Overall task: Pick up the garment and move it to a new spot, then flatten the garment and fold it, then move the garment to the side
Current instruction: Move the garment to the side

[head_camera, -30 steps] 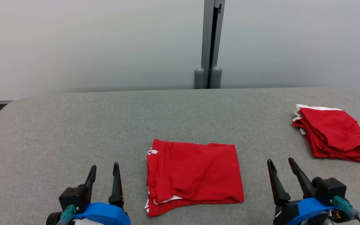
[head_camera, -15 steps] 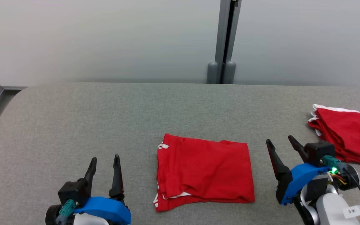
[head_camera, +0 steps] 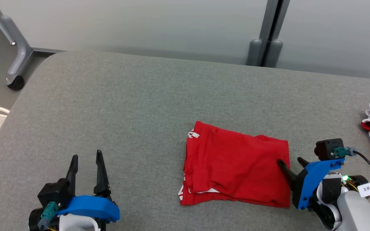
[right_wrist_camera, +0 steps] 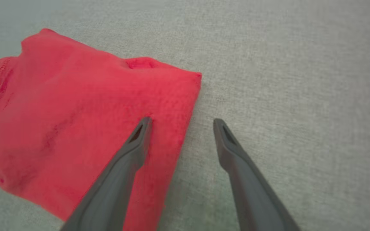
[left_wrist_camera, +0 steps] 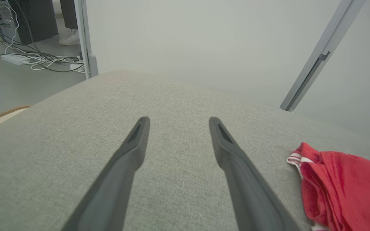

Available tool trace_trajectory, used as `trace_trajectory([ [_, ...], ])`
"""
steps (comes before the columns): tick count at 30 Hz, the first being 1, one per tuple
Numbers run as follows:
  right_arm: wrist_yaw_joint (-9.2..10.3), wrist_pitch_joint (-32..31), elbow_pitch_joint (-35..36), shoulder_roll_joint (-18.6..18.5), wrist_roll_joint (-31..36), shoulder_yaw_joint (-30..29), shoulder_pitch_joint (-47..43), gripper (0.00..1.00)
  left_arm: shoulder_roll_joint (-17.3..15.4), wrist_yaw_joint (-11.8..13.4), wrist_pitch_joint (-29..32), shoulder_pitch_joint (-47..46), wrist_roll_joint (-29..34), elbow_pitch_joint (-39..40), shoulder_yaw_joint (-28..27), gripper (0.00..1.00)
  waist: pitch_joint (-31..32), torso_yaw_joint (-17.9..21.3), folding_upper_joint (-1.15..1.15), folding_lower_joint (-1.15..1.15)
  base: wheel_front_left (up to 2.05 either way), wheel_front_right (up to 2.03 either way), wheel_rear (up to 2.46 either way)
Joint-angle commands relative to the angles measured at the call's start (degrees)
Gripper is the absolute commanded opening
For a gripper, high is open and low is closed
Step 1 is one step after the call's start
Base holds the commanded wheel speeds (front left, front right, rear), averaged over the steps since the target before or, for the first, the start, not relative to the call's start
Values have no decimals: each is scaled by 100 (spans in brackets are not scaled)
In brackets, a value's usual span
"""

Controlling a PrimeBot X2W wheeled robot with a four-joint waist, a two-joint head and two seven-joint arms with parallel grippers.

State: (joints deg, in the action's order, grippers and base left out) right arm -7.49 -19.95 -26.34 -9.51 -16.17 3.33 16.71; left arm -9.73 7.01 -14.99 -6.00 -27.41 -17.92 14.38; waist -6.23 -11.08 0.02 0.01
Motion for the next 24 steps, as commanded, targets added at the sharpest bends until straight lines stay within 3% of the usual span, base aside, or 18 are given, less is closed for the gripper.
trace_trajectory([
  [1, -1, -75, -52, -62, -100, 43, 93, 100, 8, -39, -25, -2, 45, 38, -58, 100, -136, -139, -2, -1, 0, 0, 0],
  [10, -2, -371, -372, -80, -585, 476, 183, 100, 93, -142, -25, -37, 205, 35, -225, 100, -270, -259, -2, -1, 0, 0, 0],
  [11, -2, -358, -393, -81, -602, 508, 198, 67, 97, -148, -25, -38, 233, 34, -238, 100, -278, -252, -2, -1, 0, 0, 0],
  [12, -2, -357, -409, -81, -621, 543, 225, 46, 100, -153, -25, -45, 250, 37, -247, 100, -288, -239, -2, -1, 0, 0, 0],
  [14, -2, -310, -436, -106, -651, 603, 294, 9, 112, -184, -25, -70, 297, 44, -245, 100, -317, -191, -2, -1, 0, 0, 0],
  [15, -2, -257, -443, -135, -650, 620, 327, 0, 123, -189, -25, -86, 305, 49, -240, 100, -330, -159, -2, -1, 0, 0, 0],
  [24, 0, -80, -240, -514, -635, 840, 724, 0, 201, -305, -25, -222, 352, 222, -210, 100, -472, 588, -2, -1, 0, 0, 0],
])
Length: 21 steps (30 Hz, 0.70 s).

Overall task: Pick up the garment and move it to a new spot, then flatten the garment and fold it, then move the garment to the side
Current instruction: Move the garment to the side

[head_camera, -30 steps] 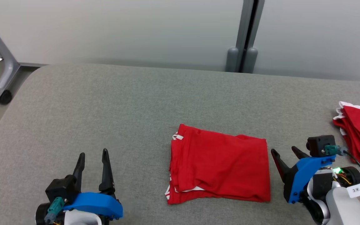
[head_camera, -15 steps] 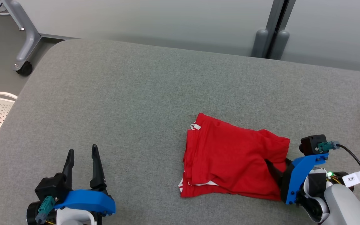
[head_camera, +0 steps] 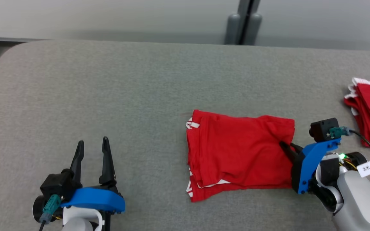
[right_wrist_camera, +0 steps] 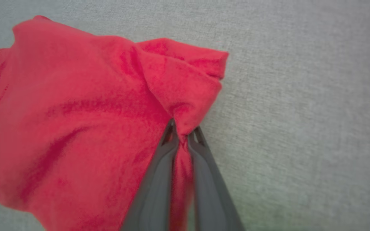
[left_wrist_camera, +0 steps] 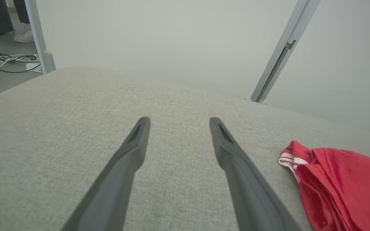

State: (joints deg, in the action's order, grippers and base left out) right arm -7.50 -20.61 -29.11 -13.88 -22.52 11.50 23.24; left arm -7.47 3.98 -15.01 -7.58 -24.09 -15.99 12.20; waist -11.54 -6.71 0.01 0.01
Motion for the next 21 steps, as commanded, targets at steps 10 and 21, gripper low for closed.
trace_trajectory([
  [10, 1, -93, 827, -627, -114, -133, 344, 0, -178, -6, 84, -304, 110, 340, 63, 100, -238, 1531, -1, -1, 0, 0, 0],
  [21, 0, -75, 1282, -510, -69, -353, 438, 0, -296, 22, 309, -494, 249, 525, 215, 100, -495, 2175, -1, -1, 0, 0, 0],
])
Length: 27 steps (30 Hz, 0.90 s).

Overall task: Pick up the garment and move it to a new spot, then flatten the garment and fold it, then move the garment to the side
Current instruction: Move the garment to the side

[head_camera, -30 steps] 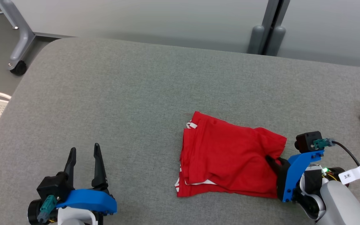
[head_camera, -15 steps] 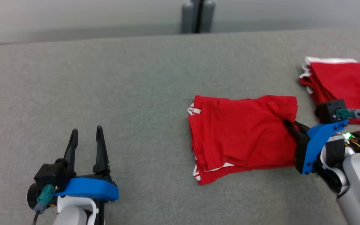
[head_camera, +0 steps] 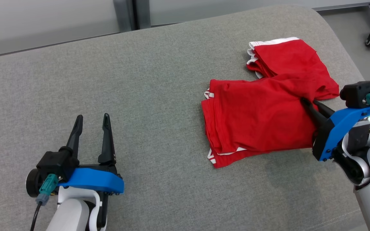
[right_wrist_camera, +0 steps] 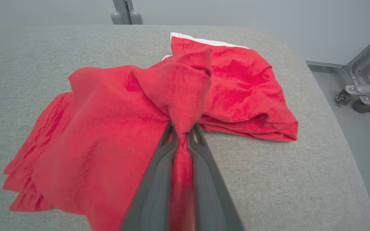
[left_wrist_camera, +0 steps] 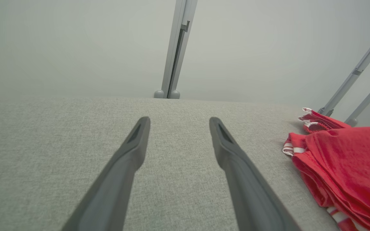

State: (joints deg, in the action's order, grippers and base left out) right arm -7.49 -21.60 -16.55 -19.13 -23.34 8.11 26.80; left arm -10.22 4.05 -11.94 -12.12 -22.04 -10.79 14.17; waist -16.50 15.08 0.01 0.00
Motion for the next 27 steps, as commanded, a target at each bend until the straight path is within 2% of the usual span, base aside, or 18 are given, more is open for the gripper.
trace_trajectory([
  [1, -1, 39, 40, 26, 24, -31, 97, 0, -23, 17, 7, -53, 45, 17, 28, 100, -10, -4, -1, 0, 0, 0, 0],
  [5, -1, 78, 155, 29, 47, -144, 210, 0, -39, 12, 41, -68, 53, 25, 59, 100, -41, -92, -1, 0, 0, 0, 0],
  [10, 0, -98, 247, -141, 225, -122, 440, 0, -28, 32, 20, 4, 21, -11, 81, 100, -26, -300, -1, 0, 0, 0, 0],
  [20, -1, -738, 163, -1020, 627, -250, 1161, 0, 84, 15, -89, 23, -37, -105, 193, 100, -50, -811, -1, 0, 0, 0, 0],
  [27, -1, -1003, -263, -1498, 853, -657, 1341, 0, 139, -16, -160, -66, -21, -120, 239, 100, -195, -1066, -1, 0, 0, 0, 0],
])
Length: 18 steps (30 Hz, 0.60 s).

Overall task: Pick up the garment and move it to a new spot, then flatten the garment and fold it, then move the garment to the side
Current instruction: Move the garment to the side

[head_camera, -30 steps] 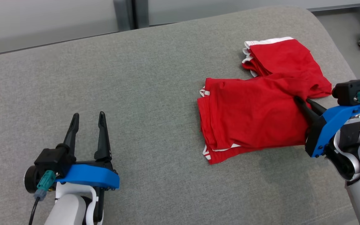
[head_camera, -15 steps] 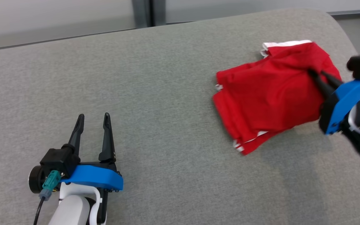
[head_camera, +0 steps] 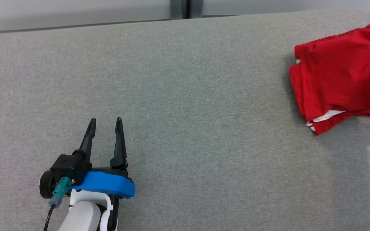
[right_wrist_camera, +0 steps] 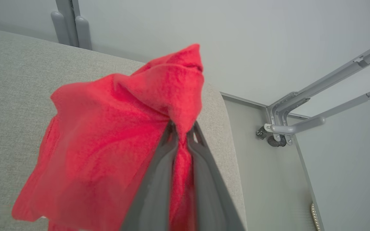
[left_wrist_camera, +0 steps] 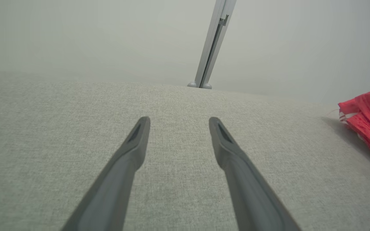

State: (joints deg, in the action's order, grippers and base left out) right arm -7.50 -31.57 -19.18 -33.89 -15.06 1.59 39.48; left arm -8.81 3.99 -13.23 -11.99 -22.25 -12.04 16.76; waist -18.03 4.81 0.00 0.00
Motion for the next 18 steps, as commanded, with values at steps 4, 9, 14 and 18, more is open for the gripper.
trace_trajectory([
  [4, 1, 123, -325, -159, 263, -192, 137, 0, -18, -20, -43, -154, 38, 13, 19, 100, -183, -112, 0, 0, 0, 0, 0],
  [9, 1, 401, -800, -132, 794, -435, 270, 3, -45, -24, 13, -248, 85, 43, 105, 100, -396, -167, 0, 0, 0, 0, 0],
  [14, 1, 854, -1194, -101, 1499, -559, 468, 100, -65, -22, 65, -319, 119, 81, 172, 100, -542, -185, 0, 0, 0, 0, 0],
  [18, 0, 1210, -1438, 160, 1802, -704, 633, 100, -88, -6, 85, -356, 124, 79, 188, 100, -543, -157, 0, 0, 0, 0, 0],
])
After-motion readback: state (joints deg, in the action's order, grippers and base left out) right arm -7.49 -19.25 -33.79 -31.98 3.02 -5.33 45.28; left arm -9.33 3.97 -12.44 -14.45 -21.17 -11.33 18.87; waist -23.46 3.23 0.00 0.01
